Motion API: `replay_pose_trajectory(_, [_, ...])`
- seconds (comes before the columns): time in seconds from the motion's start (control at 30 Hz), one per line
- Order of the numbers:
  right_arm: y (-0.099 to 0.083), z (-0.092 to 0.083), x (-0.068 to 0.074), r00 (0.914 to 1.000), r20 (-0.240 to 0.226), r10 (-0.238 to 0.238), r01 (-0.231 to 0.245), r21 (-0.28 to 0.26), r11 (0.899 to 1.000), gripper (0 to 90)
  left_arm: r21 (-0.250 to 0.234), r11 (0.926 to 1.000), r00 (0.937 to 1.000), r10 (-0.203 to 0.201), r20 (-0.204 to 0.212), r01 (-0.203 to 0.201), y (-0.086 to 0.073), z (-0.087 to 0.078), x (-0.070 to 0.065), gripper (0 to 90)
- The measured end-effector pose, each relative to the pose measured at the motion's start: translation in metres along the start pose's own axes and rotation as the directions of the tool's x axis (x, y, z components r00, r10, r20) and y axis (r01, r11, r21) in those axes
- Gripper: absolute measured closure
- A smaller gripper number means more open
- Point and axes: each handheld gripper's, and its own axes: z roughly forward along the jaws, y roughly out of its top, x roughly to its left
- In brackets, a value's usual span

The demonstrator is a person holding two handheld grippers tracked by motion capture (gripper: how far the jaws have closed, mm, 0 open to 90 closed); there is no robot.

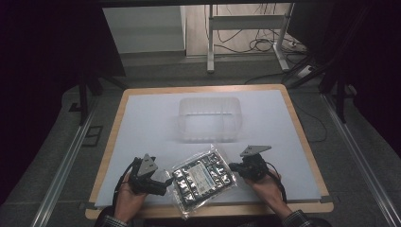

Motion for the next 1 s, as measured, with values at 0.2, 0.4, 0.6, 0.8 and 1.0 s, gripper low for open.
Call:
replay_pose_trajectory(0.2, [0.009,-0.012,0.001,0.9997,-0.024,0.009,-0.01,-0.035,0.999,88.8,0.003,1.0,1.0,0.003,-0.003,-0.003,0.0,-0.001,0.0,1.0])
replay_pose_trajectory(0.4, [0.018,-0.023,-0.001,0.9975,-0.066,0.026,-0.029,-0.043,0.999,88.8,0.001,1.0,1.0,0.001,-0.008,-0.001,0.0,-0.001,0.0,0.9])
replay_pose_trajectory(0.6, [0.036,-0.037,-0.001,0.9944,-0.105,0.014,-0.022,-0.077,0.997,88.8,-0.005,1.0,1.0,-0.002,-0.008,0.002,0.0,-0.001,0.0,0.9])
replay_pose_trajectory(0.8, [0.052,-0.049,0.0,0.992,-0.126,-0.005,-0.006,-0.089,0.996,88.8,-0.006,1.0,0.9999,-0.003,-0.011,0.003,0.0,-0.001,0.0,0.9])
replay_pose_trajectory(1.0, [0.071,-0.062,0.003,0.9889,-0.144,-0.039,0.023,-0.11,0.994,88.8,-0.005,1.0,0.9999,-0.002,-0.011,0.002,0.0,-0.001,0.0,0.9])
